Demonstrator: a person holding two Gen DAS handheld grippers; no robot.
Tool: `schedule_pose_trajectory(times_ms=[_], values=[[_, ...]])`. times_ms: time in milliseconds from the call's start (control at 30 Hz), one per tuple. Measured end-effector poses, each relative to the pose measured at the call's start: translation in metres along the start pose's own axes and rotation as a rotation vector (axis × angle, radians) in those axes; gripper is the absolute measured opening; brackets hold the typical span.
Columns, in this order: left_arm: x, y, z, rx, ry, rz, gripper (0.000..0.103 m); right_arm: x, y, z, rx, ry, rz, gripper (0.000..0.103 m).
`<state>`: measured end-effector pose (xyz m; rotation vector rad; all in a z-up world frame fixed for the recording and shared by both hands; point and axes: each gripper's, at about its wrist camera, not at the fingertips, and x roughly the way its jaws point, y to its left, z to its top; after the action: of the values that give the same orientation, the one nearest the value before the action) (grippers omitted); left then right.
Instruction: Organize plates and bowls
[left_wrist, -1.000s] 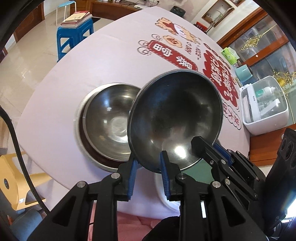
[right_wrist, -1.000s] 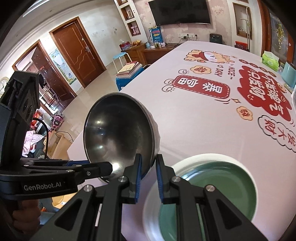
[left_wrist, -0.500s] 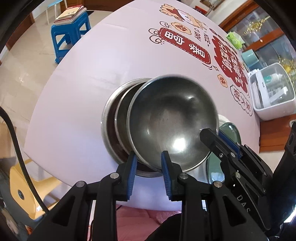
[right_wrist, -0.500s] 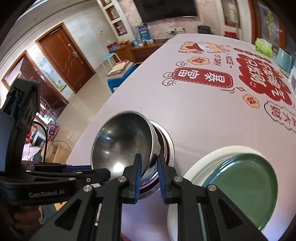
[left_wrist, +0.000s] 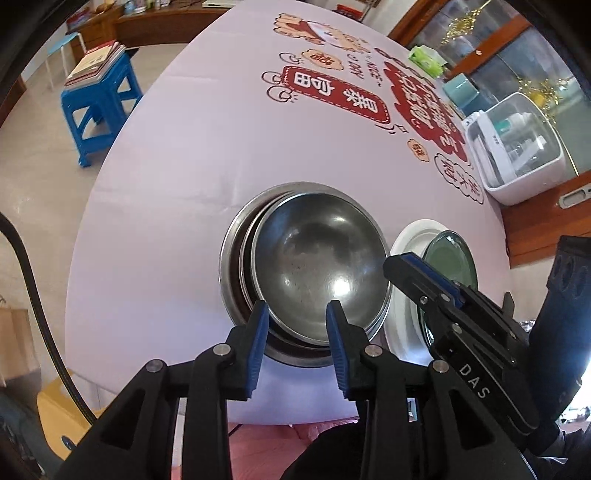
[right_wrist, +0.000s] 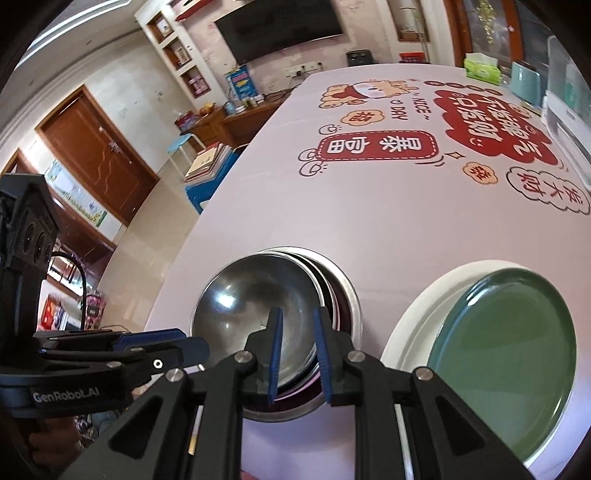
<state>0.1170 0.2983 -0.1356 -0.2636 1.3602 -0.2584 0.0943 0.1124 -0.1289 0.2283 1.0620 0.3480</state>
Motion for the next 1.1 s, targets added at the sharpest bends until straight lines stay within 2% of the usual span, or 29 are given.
schedule_pose_trajectory(times_ms=[300, 500, 633, 733, 767, 833, 867, 1100], values=[[-0.003, 0.005, 0.007, 0.02, -0.024, -0.035, 0.033, -0.008, -0.007, -0.002, 0.058, -0.029, -0.059, 0.019], [-0.002, -0.003, 0.013, 0.062, -0.05, -0.004, 0.039, -0.009, -0.02, -0.003, 0.11, -0.017, -0.071, 0.019], [-0.002, -0.002, 0.017, 0.076, -0.066, 0.017, 0.047, -0.003, -0.032, -0.006, 0.161, 0.022, -0.016, 0.019], [0.002, 0.003, 0.019, 0.07, -0.056, 0.02, 0.049, 0.001, -0.041, -0.008, 0.209, 0.043, 0.018, 0.02], [0.004, 0.004, 0.019, 0.066, -0.049, 0.02, 0.049, 0.002, -0.043, -0.009, 0.223, 0.049, 0.027, 0.021], [0.008, 0.01, 0.02, 0.058, -0.031, 0.019, 0.051, 0.007, -0.047, -0.01, 0.255, 0.068, 0.042, 0.035], [0.01, 0.011, 0.02, 0.052, -0.026, 0.017, 0.052, 0.008, -0.049, -0.011, 0.266, 0.075, 0.048, 0.039], [0.028, 0.026, 0.025, 0.024, 0.038, -0.004, 0.054, 0.02, -0.055, -0.011, 0.313, 0.121, 0.105, 0.04]])
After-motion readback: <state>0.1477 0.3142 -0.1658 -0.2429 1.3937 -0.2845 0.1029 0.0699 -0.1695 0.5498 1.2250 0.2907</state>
